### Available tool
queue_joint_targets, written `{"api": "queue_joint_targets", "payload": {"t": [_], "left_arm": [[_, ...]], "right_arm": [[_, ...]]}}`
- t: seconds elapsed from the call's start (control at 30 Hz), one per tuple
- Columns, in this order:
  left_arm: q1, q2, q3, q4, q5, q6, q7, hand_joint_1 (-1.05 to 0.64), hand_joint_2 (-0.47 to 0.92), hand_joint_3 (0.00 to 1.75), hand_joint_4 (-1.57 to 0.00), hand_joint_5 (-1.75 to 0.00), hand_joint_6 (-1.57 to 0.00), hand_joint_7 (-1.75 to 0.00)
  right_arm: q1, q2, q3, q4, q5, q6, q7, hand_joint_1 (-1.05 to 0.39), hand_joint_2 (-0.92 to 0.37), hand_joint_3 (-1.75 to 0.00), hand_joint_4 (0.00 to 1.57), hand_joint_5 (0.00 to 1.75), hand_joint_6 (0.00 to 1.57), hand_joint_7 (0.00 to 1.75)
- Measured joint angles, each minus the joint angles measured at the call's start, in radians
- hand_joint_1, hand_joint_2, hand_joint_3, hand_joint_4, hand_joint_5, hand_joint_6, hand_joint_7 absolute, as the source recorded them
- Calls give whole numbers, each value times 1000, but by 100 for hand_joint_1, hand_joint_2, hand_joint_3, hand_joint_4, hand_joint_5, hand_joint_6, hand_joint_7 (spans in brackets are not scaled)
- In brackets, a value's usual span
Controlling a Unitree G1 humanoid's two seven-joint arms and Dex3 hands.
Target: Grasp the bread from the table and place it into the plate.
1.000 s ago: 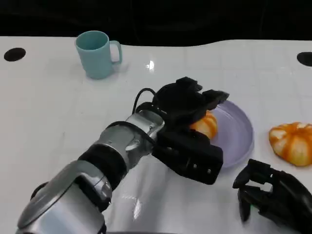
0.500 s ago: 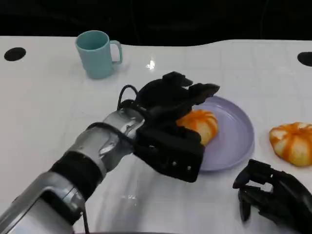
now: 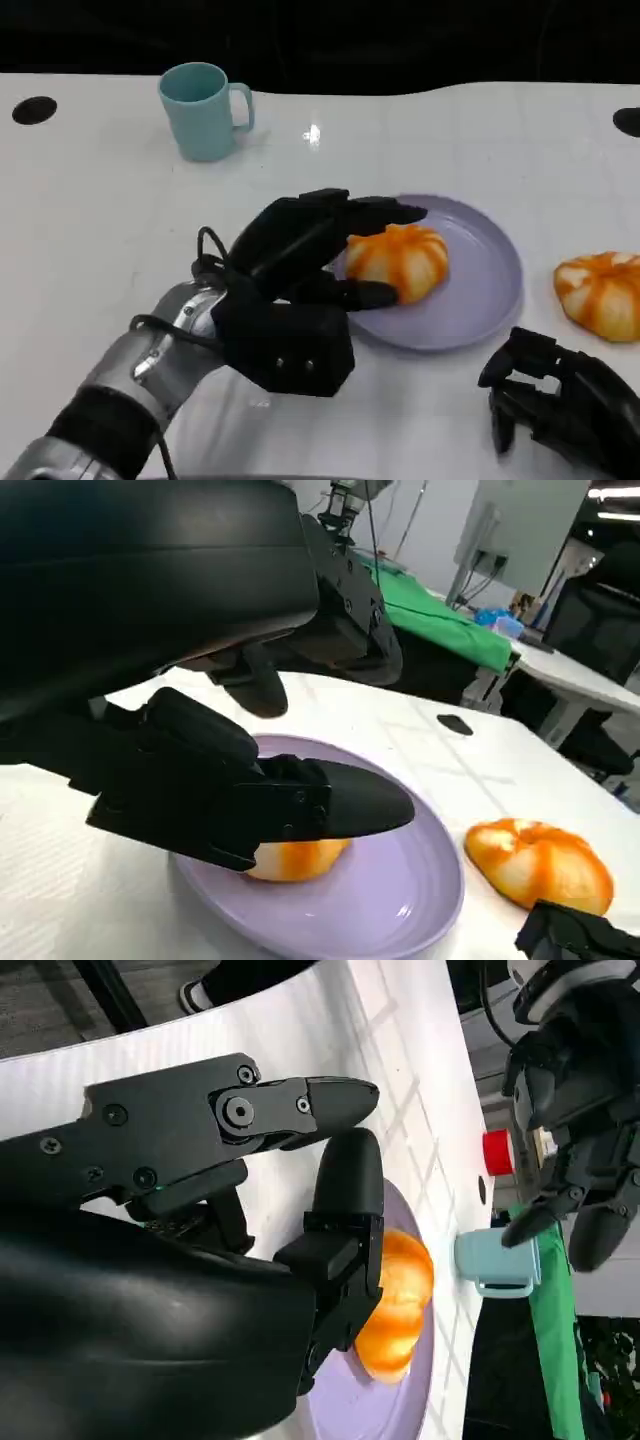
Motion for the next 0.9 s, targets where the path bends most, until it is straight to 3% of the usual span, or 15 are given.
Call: {"api": "queue_joint_targets", "payload": {"t": [0.1,0.27,0.37,0.57,0.9], "left_arm": [[78,-7,51,-62,-124,-32,-55,-58,92,36,-58,-111,-63,-52],[176,-13,106,-113,-250,-45,-139,-55,92,35,-60,-122,-63,-69],[215,-23,131,-126,-311,-70,-178,-63,92,40,-59,-128,-61,-92],[305,-47,180,-178,-438,-82,-262,-72,92,46,-61,-159,-58,-124],[431,-70,239,-305,-618,-19,-389,-73,92,47,-63,-174,-57,-157]], "right_arm": [[-3,0,5,10,-7,-17,-5,-50,-92,-23,69,173,71,139],[-10,-1,4,25,-10,-21,-8,-48,-92,-23,69,173,72,139],[-11,-1,5,28,-10,-24,-8,-47,-92,-23,68,174,71,139],[-20,-1,4,46,-8,-33,2,-52,-92,-21,70,175,72,139],[-18,-2,26,33,-33,-36,-34,-57,-92,-27,64,175,68,146]]}}
